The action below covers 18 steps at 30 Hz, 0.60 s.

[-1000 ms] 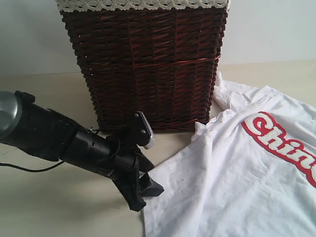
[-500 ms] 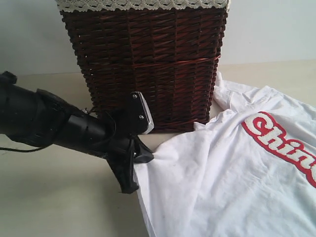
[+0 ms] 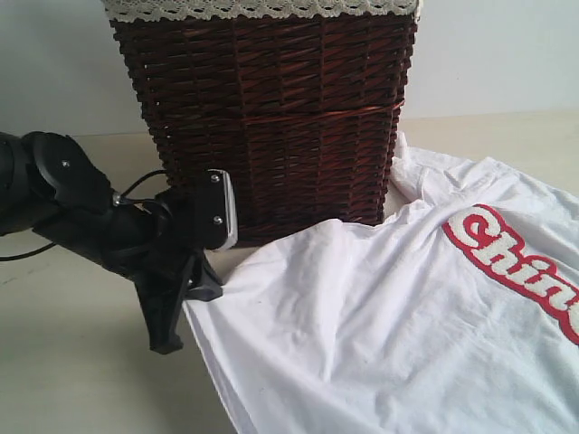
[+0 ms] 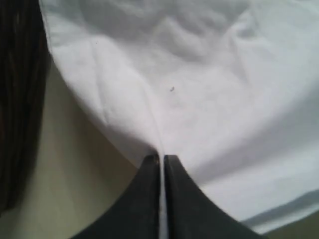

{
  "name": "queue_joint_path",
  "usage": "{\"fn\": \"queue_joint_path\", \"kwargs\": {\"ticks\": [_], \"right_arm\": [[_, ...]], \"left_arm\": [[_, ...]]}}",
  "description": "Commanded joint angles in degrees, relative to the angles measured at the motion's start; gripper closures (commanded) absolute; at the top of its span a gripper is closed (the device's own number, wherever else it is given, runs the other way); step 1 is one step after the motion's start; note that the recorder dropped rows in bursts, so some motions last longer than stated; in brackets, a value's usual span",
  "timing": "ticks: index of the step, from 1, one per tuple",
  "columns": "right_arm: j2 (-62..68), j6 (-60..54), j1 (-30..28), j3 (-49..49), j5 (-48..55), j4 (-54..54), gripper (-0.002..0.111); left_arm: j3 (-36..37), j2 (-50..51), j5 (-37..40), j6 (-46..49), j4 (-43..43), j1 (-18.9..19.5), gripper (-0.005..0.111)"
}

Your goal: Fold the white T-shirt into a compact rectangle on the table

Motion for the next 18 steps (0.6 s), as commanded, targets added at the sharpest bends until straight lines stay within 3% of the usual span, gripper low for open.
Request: {"fn": "queue_joint_path", "kwargs": {"ticks": [1,5,9,12,18], "right_arm": [[-0.3,-0.4,-0.2,0.2,-0.1,-0.2,0.108],[-0.3,-0.4,-0.2,0.2,-0.1,-0.2,0.108],[-0.3,-0.4,-0.2,0.2,-0.1,-0.2,0.108],[-0.3,-0.4,-0.2,0.2,-0.1,-0.2,0.108],[-0.3,-0.4,-0.2,0.2,-0.1,-0.2,0.108]], "left_arm": [[-0.3,-0.6,3.7,-5.0,3.8,5.5,0.107],[-0.3,-0.6,7.1,-5.0,3.8,8.6,0.107],[-0.3,-0.6,12.4,-5.0,3.4,9.3,0.104],[-0.3,-0.6,13.8,-5.0,2.7,9.3,0.089],[-0.3,-2.0,13.8,-5.0,-6.4,9.3,0.045]]}}
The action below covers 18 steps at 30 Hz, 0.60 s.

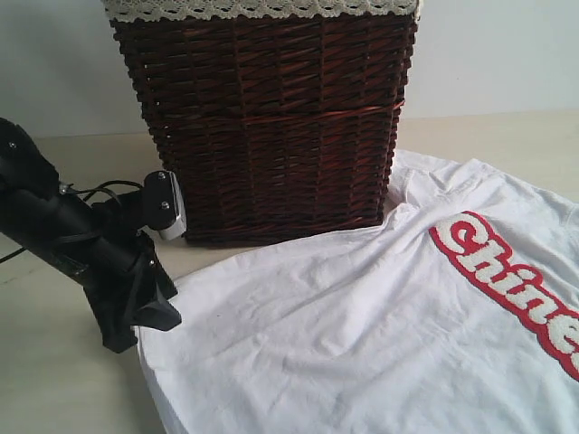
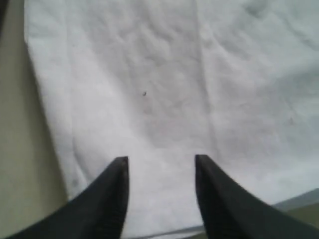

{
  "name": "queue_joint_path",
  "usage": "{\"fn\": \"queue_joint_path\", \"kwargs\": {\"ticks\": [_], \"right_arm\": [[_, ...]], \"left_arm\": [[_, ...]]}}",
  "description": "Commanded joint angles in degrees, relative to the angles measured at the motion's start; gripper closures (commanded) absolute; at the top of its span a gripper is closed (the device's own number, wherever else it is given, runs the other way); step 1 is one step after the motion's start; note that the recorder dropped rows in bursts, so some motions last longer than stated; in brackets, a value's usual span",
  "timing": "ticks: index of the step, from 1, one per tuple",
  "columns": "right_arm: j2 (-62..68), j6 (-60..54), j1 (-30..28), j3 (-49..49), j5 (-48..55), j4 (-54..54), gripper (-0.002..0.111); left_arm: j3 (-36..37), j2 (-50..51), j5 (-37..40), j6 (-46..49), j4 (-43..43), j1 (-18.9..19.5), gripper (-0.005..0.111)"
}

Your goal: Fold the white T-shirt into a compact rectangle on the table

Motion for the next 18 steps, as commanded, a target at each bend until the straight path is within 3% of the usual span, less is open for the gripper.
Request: {"fn": "queue_joint_path", "kwargs": {"ticks": [1,5,18], "right_arm": [[-0.3,-0.4,-0.2,0.2,-0.1,-0.2,0.108],[-0.3,-0.4,-0.2,0.2,-0.1,-0.2,0.108],[-0.3,-0.4,-0.2,0.2,-0.1,-0.2,0.108]], "left_arm": [[-0.3,-2.2,0.4,-0.4,-9.3,0.1,0.041],[-0.3,-2.9,1.4,-0.1,-18.0,-0.1,0.041],[-0.3,0.5,6.5,-0.2,-26.5,-2.2,0.044]]}}
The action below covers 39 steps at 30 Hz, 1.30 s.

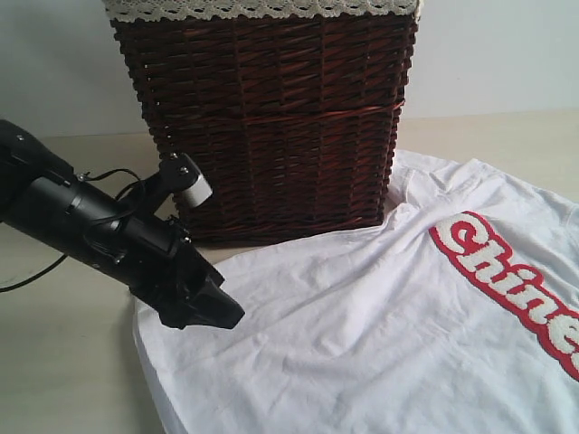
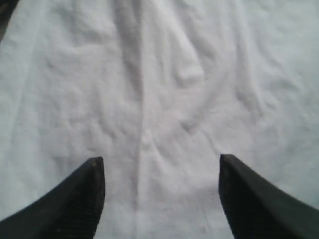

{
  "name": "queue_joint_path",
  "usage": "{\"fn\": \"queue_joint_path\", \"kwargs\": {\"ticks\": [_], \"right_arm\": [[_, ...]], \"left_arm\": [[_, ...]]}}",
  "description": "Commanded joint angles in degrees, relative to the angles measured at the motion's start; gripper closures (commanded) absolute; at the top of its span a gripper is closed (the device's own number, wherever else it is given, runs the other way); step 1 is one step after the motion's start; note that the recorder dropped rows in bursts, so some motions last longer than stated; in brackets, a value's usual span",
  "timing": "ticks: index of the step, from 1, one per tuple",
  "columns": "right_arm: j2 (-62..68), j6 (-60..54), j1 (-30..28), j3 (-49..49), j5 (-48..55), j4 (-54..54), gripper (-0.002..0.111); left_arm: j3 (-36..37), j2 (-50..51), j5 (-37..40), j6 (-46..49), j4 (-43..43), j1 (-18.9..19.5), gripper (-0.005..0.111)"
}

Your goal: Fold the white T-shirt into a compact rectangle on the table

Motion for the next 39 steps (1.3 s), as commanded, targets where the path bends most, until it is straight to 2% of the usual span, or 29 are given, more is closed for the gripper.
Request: {"fn": "queue_joint_path", "kwargs": {"ticks": [1,15,20,27,31,36,37,39], "right_arm": [[-0.3,-0.4,-0.2,0.2,-0.1,-0.2,0.108],[-0.3,-0.4,-0.2,0.2,-0.1,-0.2,0.108],[-0.3,-0.4,-0.2,0.2,-0.1,-0.2,0.108],[-0.3,-0.4,-0.2,0.2,-0.1,-0.2,0.108],[-0.3,-0.4,-0.2,0.2,-0.1,-0.2,0.108],[-0.3,-0.4,-0.2,0.2,-0.1,-0.2,0.108],[-0.3,-0.4,-0.2,0.2,-0.1,-0.2,0.108],[-0.3,-0.4,-0.2,0.2,-0.1,-0.2,0.108]], "left_arm": [[-0.3,-0.2,0.6,-0.2,-4.9,-0.3,0.044],[-0.3,-0.2,0.1,-0.4,-3.7,-0.4,0.044],[-0.3,0.9,-2.2,-0.1,3.2,-2.0,0.044],[-0.3,4.2,-0.8,-0.5,5.9,-2.1,0.047],[-0.3,5.9,1.9,-4.9,10.3,-2.1,0.062],[-0.3,5.9,0.4,-6.0,12.8,-2.1,0.102],[-0.3,5.9,0.4,-6.0,14.0,-2.1,0.106],[-0.3,6.0,0.3,-7.3,16.5,-2.1,0.106]]}}
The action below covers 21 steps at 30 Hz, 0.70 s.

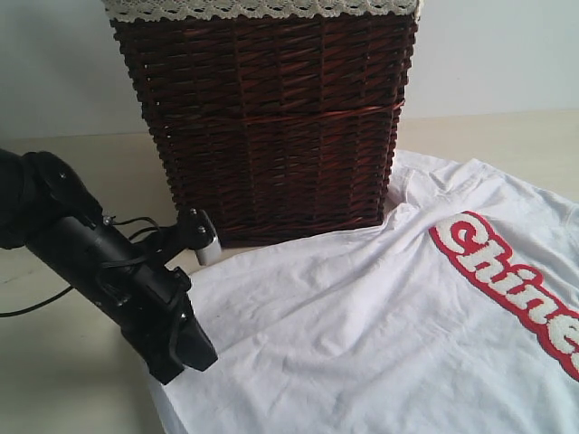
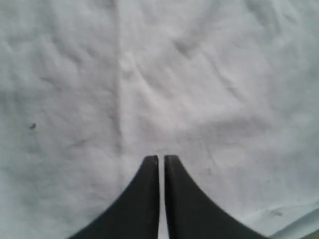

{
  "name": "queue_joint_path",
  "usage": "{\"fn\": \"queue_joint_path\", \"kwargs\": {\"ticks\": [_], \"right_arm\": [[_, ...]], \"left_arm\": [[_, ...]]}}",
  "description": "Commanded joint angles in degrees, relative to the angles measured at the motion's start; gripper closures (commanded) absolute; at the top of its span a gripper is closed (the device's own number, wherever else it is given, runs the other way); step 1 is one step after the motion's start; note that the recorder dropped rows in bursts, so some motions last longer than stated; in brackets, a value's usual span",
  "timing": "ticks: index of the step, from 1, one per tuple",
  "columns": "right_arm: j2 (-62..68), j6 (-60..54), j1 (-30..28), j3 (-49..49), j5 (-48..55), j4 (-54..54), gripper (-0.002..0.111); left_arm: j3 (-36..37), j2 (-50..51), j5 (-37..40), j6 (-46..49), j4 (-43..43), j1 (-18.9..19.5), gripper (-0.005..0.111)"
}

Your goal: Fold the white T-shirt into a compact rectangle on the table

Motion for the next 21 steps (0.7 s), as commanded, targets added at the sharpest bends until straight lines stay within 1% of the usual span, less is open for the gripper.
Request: {"fn": "queue_joint_path", "kwargs": {"ticks": [1,7,9,11,18,21], "right_arm": [[-0.3,-0.4,-0.2,0.2,-0.1,-0.2,0.108],[-0.3,-0.4,-0.2,0.2,-0.1,-0.2,0.108],[-0.3,-0.4,-0.2,0.2,-0.1,-0.2,0.108],[-0.3,-0.4,-0.2,0.2,-0.1,-0.2,0.108],[-0.3,-0.4,-0.2,0.2,-0.1,-0.2,0.108],[-0.3,-0.4,-0.2,0.2,-0.1,-0.2,0.108]], "left_arm": [[-0.1,-0.1,-0.6,-3.0,5.5,-0.2,0.106],[-0.1,-0.1,-3.2,-11.2,17.8,-0.1,0.107],[-0.1,-0.1,-4.6,-12.6,21.8,-0.1,0.107],[-0.1,-0.1,-6.3,-12.6,23.2,-0.1,0.107],[-0.1,0.2,-14.7,-12.6,23.8,-0.1,0.107],[-0.1,1.8,-15.8,-12.6,26.3,-0.1,0.107]]}}
